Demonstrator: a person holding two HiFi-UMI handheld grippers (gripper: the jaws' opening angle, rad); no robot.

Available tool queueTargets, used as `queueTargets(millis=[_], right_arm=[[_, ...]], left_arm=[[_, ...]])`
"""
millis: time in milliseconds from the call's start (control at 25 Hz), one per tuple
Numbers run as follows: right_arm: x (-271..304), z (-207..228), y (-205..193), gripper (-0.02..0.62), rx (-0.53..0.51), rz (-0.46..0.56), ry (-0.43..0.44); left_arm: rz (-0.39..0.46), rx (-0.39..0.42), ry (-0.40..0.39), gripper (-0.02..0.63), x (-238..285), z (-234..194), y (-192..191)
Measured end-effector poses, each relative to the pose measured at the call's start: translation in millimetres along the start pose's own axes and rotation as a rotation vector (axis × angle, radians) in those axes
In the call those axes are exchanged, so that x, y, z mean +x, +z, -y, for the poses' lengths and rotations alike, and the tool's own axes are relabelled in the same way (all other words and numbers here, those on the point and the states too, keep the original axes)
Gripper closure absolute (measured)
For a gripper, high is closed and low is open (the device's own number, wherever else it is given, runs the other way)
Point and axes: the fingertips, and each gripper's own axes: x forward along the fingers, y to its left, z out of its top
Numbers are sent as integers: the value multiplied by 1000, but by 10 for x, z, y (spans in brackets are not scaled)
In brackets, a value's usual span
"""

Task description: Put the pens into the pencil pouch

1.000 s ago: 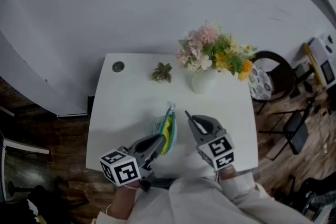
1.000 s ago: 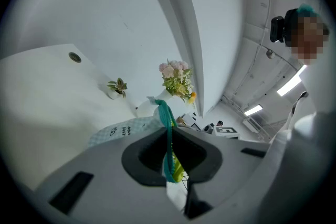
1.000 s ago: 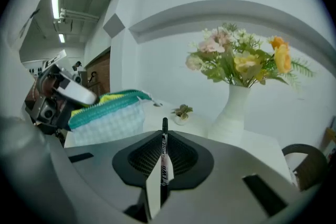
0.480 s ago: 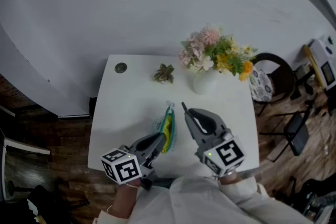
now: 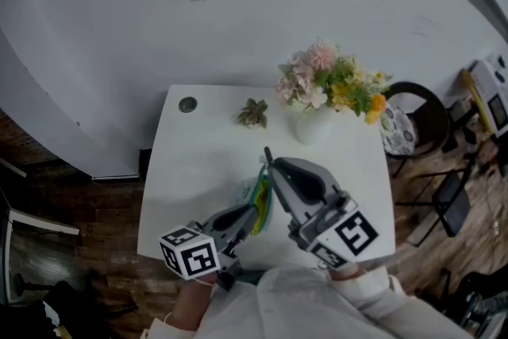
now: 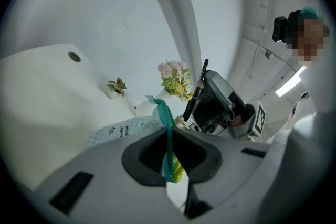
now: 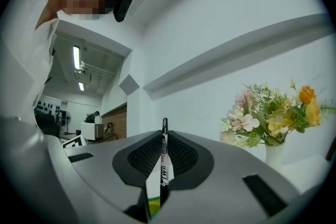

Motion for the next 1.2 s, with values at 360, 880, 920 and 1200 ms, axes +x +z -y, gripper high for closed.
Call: queueTargets(millis=[360,880,920,1200], right_arm=[[37,-136,-45,561,121,82,85],[41,-177,-283,561,130,45,104],[32,-170,-301,561,134,40,103],[-55,-166,-351,561,107,11,100]], left_arm=[[2,-6,-5,578,-8,-16,1],[5,-10,-14,578,35,31,9],[8,-13,-14,578,35,28,11],[21,-21,-11,578,35,18,14]])
